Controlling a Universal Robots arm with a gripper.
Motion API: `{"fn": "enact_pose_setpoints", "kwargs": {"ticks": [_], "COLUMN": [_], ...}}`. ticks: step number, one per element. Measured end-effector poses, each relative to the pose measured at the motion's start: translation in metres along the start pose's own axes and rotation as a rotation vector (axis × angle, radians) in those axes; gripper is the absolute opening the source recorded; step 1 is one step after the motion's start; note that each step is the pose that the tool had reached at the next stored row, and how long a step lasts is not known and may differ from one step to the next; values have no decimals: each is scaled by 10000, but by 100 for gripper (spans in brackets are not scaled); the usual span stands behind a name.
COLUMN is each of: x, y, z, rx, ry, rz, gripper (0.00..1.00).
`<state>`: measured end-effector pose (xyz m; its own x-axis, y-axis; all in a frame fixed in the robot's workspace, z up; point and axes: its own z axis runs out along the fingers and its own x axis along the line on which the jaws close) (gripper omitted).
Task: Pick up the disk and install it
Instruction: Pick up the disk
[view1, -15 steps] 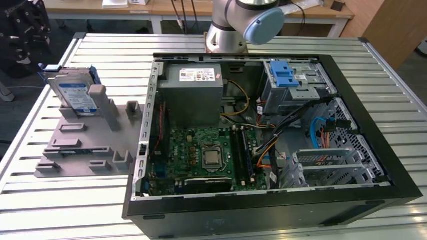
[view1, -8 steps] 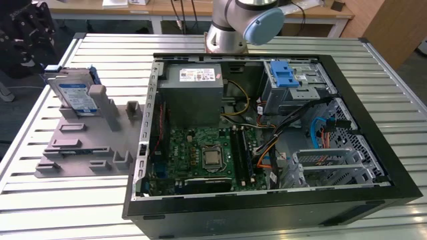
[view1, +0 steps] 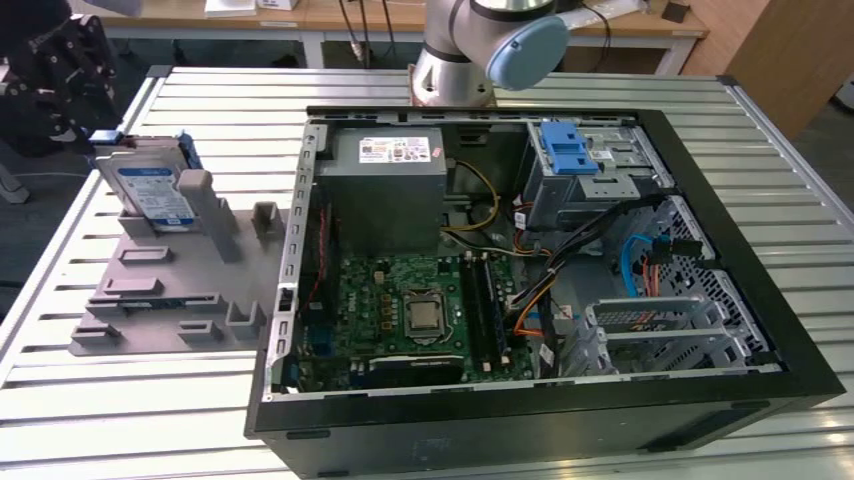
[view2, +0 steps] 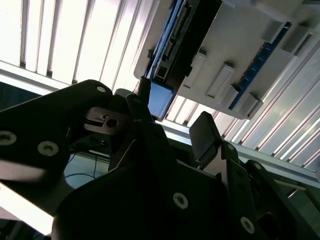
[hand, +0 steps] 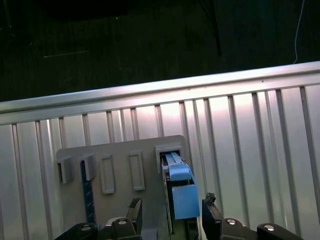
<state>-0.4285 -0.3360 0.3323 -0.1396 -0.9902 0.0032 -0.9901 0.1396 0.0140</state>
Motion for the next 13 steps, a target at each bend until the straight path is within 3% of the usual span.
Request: {"fn": "enact_pose_setpoints", "kwargs": {"ticks": [7, 13], "x": [-13, -66], "y": [61, 71], "z": [86, 161], "rx": [0, 16], "ry": [-14, -17], "rz": [-23, -388], "gripper": [59, 59]}}
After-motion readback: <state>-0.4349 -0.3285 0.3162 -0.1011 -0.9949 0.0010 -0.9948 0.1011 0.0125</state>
